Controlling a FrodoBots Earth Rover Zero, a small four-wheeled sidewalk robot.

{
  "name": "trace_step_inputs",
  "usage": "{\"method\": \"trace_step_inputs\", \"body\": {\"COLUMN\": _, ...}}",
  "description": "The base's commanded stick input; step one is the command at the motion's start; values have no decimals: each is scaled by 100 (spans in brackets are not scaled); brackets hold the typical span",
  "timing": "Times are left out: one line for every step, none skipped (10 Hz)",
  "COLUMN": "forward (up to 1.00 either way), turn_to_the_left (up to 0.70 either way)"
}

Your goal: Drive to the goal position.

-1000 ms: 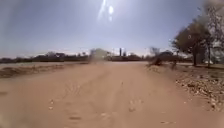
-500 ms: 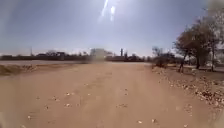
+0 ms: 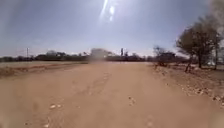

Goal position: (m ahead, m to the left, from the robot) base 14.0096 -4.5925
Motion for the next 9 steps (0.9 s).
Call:
{"method": "trace_step_inputs", "body": {"forward": 100, "turn_to_the_left": -14}}
{"method": "trace_step_inputs", "body": {"forward": 100, "turn_to_the_left": -9}}
{"method": "trace_step_inputs", "body": {"forward": 100, "turn_to_the_left": -5}}
{"method": "trace_step_inputs", "body": {"forward": 100, "turn_to_the_left": 0}}
{"method": "trace_step_inputs", "body": {"forward": 100, "turn_to_the_left": 0}}
{"method": "trace_step_inputs", "body": {"forward": 100, "turn_to_the_left": 0}}
{"method": "trace_step_inputs", "body": {"forward": 100, "turn_to_the_left": 0}}
{"method": "trace_step_inputs", "body": {"forward": 100, "turn_to_the_left": 0}}
{"method": "trace_step_inputs", "body": {"forward": 100, "turn_to_the_left": 0}}
